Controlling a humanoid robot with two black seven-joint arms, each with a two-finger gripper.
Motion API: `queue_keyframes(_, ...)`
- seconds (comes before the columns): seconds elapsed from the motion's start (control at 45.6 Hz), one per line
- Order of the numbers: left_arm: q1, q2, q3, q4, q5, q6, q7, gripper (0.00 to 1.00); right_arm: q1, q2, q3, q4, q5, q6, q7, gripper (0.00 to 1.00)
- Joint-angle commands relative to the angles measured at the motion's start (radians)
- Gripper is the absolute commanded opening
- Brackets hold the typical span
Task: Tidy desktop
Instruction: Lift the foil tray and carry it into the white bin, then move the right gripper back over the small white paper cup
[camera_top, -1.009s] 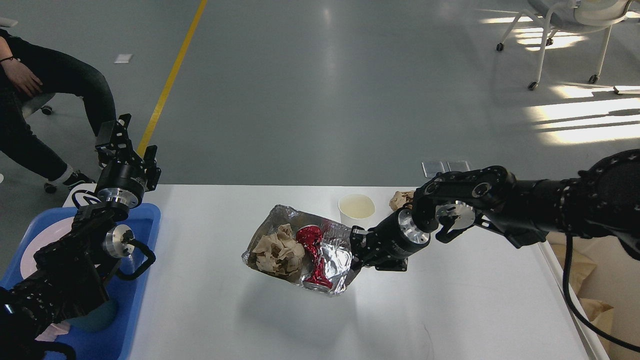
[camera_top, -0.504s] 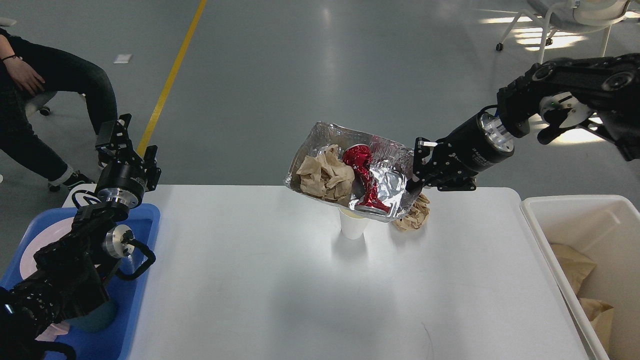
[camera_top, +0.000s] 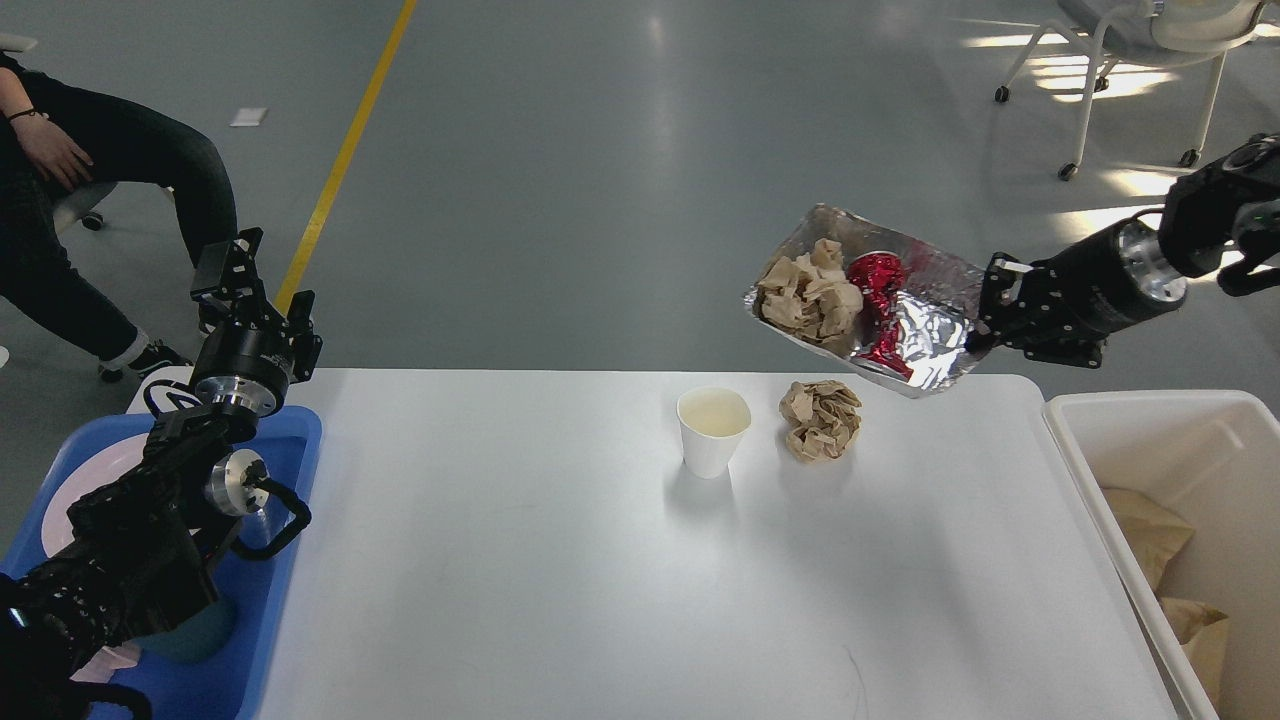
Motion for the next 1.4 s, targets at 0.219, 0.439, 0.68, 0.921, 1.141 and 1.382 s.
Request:
queue_keyframes(0.219,0.000,0.000,0.000,0.000,0.000,0.000,0.000,0.97,-0.292,-0.133,0.070,-0.149,0.012,-0.146,0.001,0.00)
queue_keyframes(0.439,0.000,0.000,0.000,0.000,0.000,0.000,0.000,0.97,-0.386,-0.169,0.079,-0.151,0.019,-0.331,0.000,0.00)
queue_keyframes(0.68,0.000,0.000,0.000,0.000,0.000,0.000,0.000,0.97,-0.528,-0.172,0.080,-0.148,0.065,-0.696,0.000,0.00)
queue_keyframes(0.921,0.000,0.000,0.000,0.000,0.000,0.000,0.000,0.97,-0.600,-0.170,0.076,-0.149,0.056,-0.769,0.000,0.60)
queue_keyframes(1.141,0.000,0.000,0.000,0.000,0.000,0.000,0.000,0.97,-0.613,-0.158,0.068,-0.148,0.058,-0.772,0.000,1.00)
queue_keyframes(1.382,0.000,0.000,0.000,0.000,0.000,0.000,0.000,0.97,-0.601,-0.141,0.057,-0.143,0.048,-0.769,0.000,1.00)
